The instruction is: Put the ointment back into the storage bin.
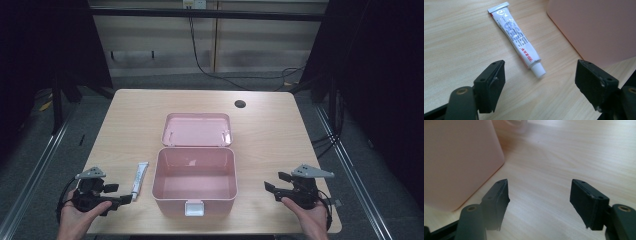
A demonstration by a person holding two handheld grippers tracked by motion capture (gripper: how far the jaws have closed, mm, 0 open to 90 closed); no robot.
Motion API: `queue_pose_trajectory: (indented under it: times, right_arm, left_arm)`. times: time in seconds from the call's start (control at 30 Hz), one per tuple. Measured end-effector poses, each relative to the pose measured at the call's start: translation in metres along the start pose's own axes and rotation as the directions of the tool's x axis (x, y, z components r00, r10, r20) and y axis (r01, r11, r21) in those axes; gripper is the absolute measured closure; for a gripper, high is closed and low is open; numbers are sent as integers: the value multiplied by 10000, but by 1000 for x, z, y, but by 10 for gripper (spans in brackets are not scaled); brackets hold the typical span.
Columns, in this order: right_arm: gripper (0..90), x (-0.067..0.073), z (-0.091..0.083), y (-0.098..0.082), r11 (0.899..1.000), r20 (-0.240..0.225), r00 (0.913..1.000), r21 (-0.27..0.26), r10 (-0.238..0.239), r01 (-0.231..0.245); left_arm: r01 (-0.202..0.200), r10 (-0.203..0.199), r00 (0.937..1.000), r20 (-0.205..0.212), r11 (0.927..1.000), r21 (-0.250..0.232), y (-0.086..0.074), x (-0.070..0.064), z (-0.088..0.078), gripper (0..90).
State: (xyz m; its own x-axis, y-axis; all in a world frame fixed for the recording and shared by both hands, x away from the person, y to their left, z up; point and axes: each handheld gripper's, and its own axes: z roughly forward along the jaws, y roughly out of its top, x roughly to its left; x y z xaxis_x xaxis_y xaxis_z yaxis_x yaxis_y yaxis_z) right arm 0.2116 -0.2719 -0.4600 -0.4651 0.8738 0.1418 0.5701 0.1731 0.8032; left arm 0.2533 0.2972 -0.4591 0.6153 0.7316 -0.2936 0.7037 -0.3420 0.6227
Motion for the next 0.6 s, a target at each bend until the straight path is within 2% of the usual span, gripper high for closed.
queue_pose_trajectory:
  times: [0.1, 0.13, 0.23, 0.4, 0.6]
  right_arm:
    - [295, 1, -2, -1, 9998, 112, 9999, -180, 65, -63]
    - [300, 1, -4, -1, 9996, -5, 9999, -249, 133, -133]
    - [307, 3, -6, -2, 9991, -40, 9998, -374, 203, -205]
    - [269, 3, -4, 0, 9997, -190, 9995, -36, 245, -246]
    - [271, 4, -4, 0, 9993, -293, 9989, 66, 375, -373]
  left_arm:
    - [0, 0, 10000, -10, 10000, 49, 0, -1, 1, 278]
    - [-65, 66, 9998, -166, 10000, 75, 1, -3, 1, 298]
    - [-195, 197, 9997, -117, 9996, 185, 2, -7, 3, 305]
    - [46, -46, 9994, 330, 10000, 6, 5, -7, -1, 304]
    - [-98, 97, 9996, 261, 10000, 13, 12, -10, -7, 307]
